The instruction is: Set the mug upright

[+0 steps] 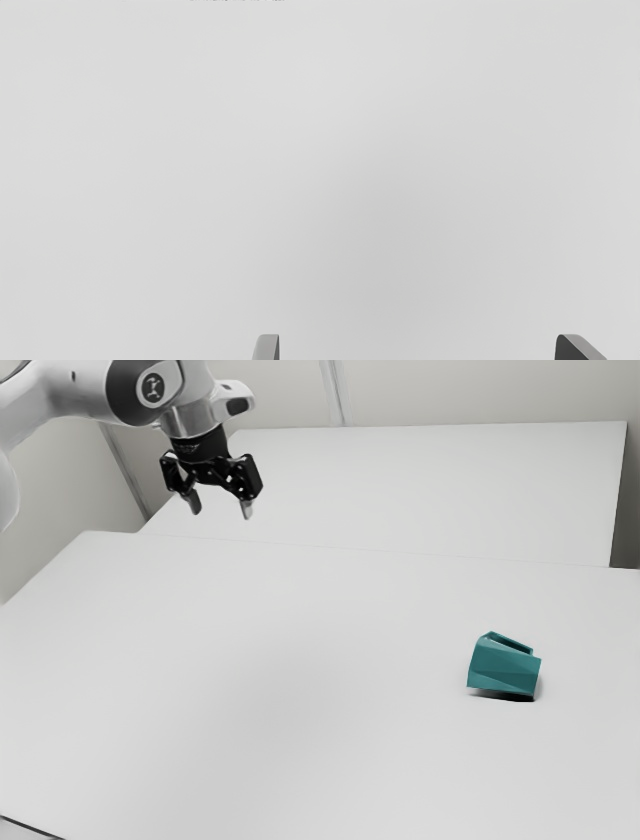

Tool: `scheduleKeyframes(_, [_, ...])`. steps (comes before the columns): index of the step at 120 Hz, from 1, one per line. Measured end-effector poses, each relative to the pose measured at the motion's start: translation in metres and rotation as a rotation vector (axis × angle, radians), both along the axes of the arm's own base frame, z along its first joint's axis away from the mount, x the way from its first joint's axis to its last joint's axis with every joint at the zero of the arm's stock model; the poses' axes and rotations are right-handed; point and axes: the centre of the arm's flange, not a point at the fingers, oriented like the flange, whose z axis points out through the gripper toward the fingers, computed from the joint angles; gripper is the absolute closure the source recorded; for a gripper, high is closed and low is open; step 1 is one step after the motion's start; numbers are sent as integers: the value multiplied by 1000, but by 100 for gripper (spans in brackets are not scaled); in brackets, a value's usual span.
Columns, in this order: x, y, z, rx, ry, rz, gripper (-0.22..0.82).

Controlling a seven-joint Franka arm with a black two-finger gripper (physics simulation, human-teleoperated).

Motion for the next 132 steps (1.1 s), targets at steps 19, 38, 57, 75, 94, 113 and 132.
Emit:
scheduleKeyframes(19, [-2,-4,3,-3,-3,-2,0])
scheduleKeyframes(38, [-3,-6,-5,-63,21,8,0])
scheduleKeyframes(57, [6,-9,-28,-185,45,34,0])
scheduleKeyframes(75, [25,-36,-63,-319,78,36,0])
scheduleKeyframes(94, [44,-71,-110,-479,142,59,0])
scheduleKeyframes(113, [58,-110,-158,-602,175,93,0])
scheduleKeyframes(132, [65,-145,-216,-699,211,144,0])
